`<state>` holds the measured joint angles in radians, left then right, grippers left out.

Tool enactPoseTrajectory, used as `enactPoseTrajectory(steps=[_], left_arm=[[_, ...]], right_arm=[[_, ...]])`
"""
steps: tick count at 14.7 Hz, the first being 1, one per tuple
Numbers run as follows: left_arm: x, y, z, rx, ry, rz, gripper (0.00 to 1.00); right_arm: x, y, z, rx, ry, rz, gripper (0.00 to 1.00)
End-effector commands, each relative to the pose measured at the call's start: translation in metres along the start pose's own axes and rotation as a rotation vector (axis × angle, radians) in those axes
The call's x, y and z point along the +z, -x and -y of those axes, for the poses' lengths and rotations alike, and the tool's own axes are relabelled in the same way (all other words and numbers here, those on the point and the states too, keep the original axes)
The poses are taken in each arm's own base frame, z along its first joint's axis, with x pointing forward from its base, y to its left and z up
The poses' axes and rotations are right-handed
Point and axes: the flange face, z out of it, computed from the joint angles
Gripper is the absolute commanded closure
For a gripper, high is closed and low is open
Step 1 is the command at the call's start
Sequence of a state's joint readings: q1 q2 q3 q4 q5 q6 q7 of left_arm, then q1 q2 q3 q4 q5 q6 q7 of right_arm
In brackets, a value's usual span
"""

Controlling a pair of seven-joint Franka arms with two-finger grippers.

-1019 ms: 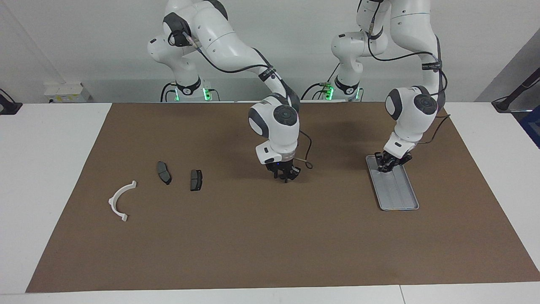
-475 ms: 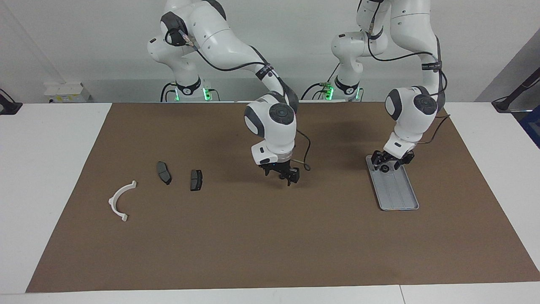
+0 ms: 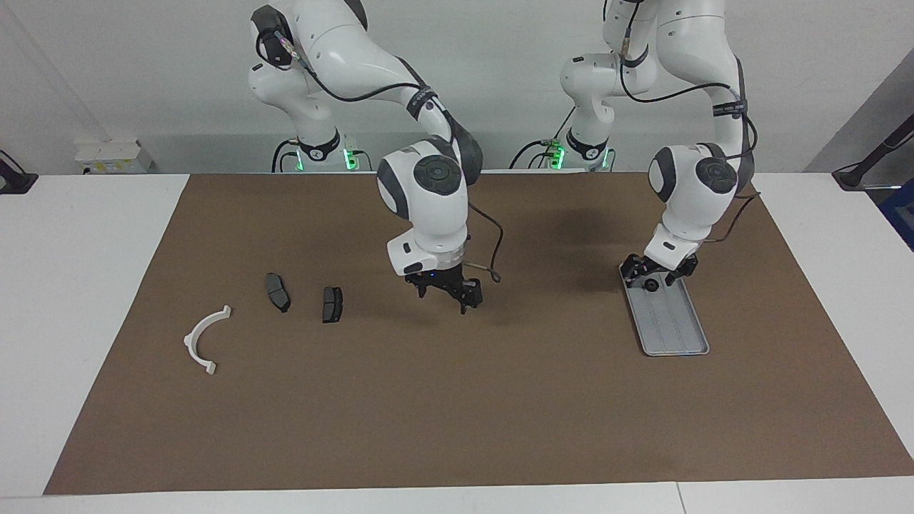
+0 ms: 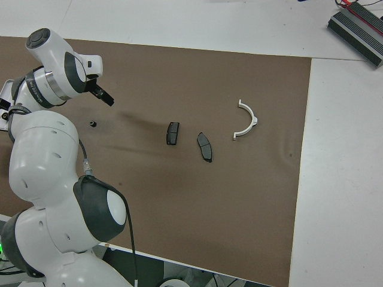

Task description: Pick bearing gear from pile to tray

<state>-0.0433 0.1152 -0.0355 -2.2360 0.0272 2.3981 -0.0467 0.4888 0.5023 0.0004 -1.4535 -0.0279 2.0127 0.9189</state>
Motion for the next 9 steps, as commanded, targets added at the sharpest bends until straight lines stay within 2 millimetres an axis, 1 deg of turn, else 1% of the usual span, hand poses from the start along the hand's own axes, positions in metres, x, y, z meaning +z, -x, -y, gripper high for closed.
enactPoseTrajectory(steps=[1, 3, 4, 6, 8, 9], left_arm=[[-0.006, -0.003, -0.025, -0.019, -0.002, 0.006, 0.02], [-0.006, -0.002, -0.043, -0.031, 0.0, 0.003, 0.02], [-0.007, 0.0, -0.052, -0.034, 0.001, 0.003, 0.0], [-0.01, 0.0, -0.08, -0.036, 0.006, -0.013, 0.0], [-0.017, -0.013, -0.131, -0.052, 0.016, -0.028, 0.0], [-0.022, -0.019, -0.149, -0.066, 0.018, -0.025, 0.0]], right_arm=[[-0.029, -0.029, -0.037, -0.137, 0.012, -0.003, 0.0], [-0.042, -0.05, -0.061, -0.243, 0.014, -0.008, 0.0], [-0.047, -0.06, -0.075, -0.289, 0.018, -0.004, 0.0], [-0.057, -0.083, -0.104, -0.376, 0.021, -0.008, 0.0], [-0.064, -0.109, -0.138, -0.463, 0.023, -0.013, 0.0], [-0.067, -0.119, -0.155, -0.506, 0.028, -0.008, 0.0]])
